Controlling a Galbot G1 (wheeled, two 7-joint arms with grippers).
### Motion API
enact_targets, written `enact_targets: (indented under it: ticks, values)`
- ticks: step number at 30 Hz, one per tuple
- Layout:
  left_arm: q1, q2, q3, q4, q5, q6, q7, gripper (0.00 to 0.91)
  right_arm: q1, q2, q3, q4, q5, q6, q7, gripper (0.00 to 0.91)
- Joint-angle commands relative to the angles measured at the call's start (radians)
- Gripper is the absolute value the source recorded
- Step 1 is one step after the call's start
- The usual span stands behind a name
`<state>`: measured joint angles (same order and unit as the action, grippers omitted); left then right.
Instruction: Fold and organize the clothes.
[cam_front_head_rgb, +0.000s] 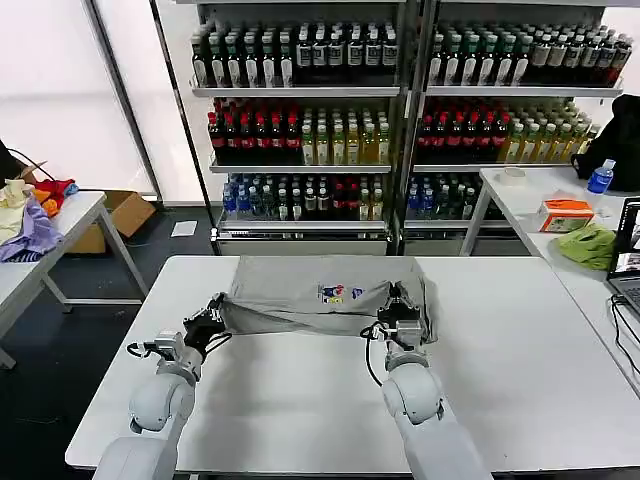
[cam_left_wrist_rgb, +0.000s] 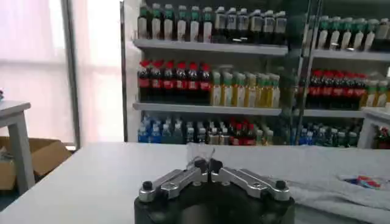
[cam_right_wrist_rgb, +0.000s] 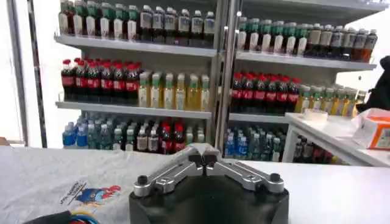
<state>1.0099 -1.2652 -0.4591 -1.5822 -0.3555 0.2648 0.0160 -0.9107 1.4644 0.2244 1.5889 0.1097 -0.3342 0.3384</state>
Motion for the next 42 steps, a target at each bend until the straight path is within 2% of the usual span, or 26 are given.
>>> enact_targets:
  ticks: [1,2,9,12,15,19,25,29,42]
  values:
    - [-0.027,0.003,0.005,0.017,-0.002,0.026,-0.001,0.907,0.038,0.015,-0.001,-0.051,0.017,-0.015,0.014,0.635]
    - [-0.030,0.003,0.005,0.013,-0.002,0.025,-0.003,0.907,0.042,0.021,0.003,-0.052,0.037,-0.018,0.025,0.907]
    - [-0.035,0.013,0.002,-0.025,-0.012,0.038,-0.028,0.907,0.066,0.039,0.004,-0.022,0.084,-0.051,0.148,0.907]
    - [-0.017,0.020,-0.001,-0.052,-0.010,0.074,-0.036,0.907,0.072,0.038,0.007,0.002,0.110,-0.077,0.176,0.907]
    - [0.021,0.038,-0.004,-0.107,-0.012,0.112,-0.036,0.907,0.047,0.016,0.006,0.064,0.151,-0.142,0.199,0.907]
    - [0.058,0.053,-0.014,-0.164,-0.023,0.146,-0.037,0.907,-0.005,-0.009,0.022,0.120,0.153,-0.179,0.231,0.907]
    - [0.110,0.047,-0.016,-0.209,-0.015,0.158,-0.044,0.907,-0.144,-0.051,0.052,0.238,0.144,-0.221,0.223,0.907]
    - [0.132,0.035,-0.013,-0.210,0.005,0.156,-0.044,0.907,-0.206,-0.078,0.077,0.282,0.146,-0.243,0.241,0.907]
    - [0.129,0.029,-0.009,-0.153,0.022,0.169,-0.045,0.907,-0.215,-0.105,0.091,0.242,0.162,-0.243,0.223,0.907]
